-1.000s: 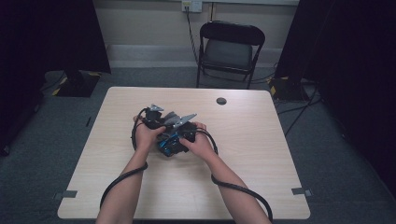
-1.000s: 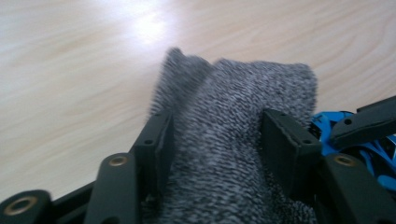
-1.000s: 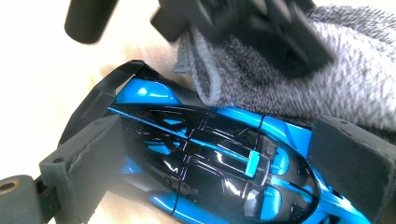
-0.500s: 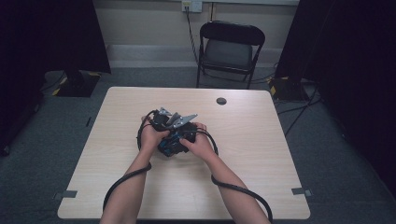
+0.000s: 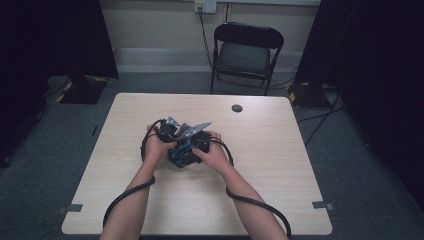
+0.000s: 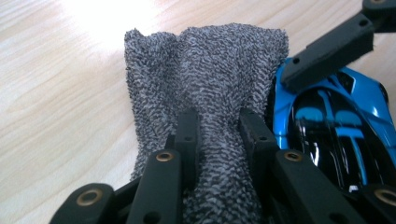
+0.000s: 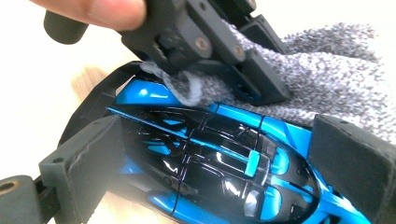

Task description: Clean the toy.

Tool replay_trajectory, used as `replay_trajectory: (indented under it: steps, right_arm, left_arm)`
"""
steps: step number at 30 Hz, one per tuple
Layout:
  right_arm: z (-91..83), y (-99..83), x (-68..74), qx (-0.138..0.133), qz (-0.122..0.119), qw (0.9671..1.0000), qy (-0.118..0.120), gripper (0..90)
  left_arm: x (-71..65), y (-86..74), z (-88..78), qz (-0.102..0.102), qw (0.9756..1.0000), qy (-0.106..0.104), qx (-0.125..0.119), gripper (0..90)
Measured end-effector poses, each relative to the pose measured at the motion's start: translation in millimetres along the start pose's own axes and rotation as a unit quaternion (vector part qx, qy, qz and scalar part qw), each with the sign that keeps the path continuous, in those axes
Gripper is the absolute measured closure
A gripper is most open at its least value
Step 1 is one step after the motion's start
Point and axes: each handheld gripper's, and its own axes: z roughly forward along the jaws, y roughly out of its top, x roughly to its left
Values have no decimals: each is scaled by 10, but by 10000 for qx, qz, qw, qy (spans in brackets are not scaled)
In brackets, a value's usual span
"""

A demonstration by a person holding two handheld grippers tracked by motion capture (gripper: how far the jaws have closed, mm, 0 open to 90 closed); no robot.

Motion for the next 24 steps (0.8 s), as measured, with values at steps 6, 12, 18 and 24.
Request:
replay_trajectory:
  steps: [6,12,18,24]
  right_arm:
    - [0,0,-1,0,-1,10000,1,31]
    - [-1,-3,0,-6,4,10000,-4,30]
    - [-2,-3,-1,-6,0,10000,-3,31]
    - [0,0,-3,3,-4,10000,1,31]
  left_arm:
    - [14,-72,-65,-114,9999,-77,-63,723]
    - [53,-129,-160,-34,9999,-97,78,725]
    - [69,-199,-239,-97,9999,-98,92,726]
    - [83,-256,-316,-122,9998,-116,132,726]
